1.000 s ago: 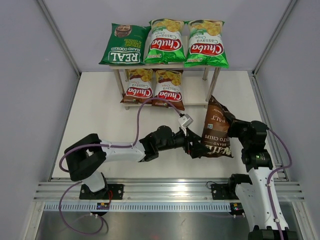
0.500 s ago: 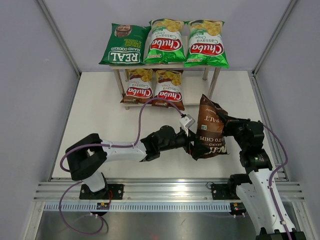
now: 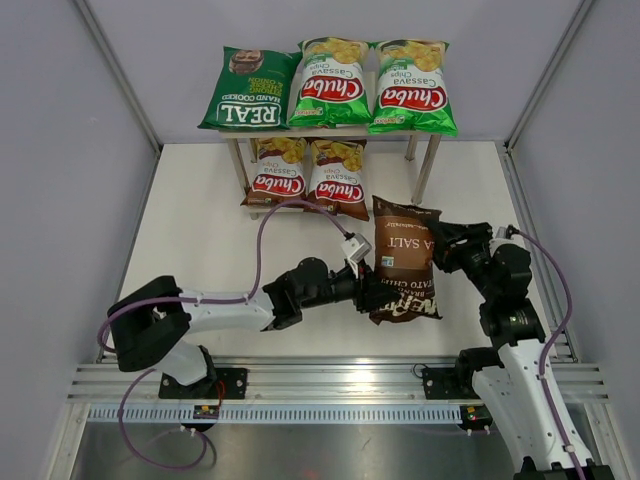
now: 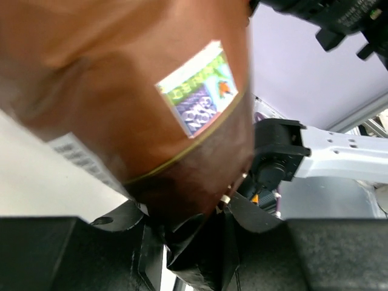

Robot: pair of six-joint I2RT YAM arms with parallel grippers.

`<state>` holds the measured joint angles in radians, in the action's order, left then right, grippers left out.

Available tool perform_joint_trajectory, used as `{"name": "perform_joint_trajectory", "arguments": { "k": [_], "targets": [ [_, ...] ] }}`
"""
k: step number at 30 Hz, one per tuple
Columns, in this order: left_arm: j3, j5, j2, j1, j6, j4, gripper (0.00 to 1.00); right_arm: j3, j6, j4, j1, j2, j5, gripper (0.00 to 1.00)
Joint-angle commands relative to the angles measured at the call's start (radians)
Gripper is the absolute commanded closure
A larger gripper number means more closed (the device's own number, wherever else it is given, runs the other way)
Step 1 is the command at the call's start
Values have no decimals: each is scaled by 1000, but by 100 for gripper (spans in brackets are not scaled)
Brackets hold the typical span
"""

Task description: Place and organize the chips bags onto the shelf

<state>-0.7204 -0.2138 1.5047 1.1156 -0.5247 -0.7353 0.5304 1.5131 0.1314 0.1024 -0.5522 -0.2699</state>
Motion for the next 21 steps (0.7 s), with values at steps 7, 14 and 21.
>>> {"name": "perform_joint_trajectory", "arguments": {
  "k": [7, 14, 21],
  "targets": [
    [78, 103, -233, 3, -21, -82, 77, 252, -523, 182, 3, -5, -134, 1],
    [98, 209, -401, 3, -46, -76, 77, 163, -596, 300, 3, 185, -374, 1],
    [96, 300, -460, 7, -24, -165, 77, -72, -338, 145, 3, 472, -459, 1]
  ]
}}
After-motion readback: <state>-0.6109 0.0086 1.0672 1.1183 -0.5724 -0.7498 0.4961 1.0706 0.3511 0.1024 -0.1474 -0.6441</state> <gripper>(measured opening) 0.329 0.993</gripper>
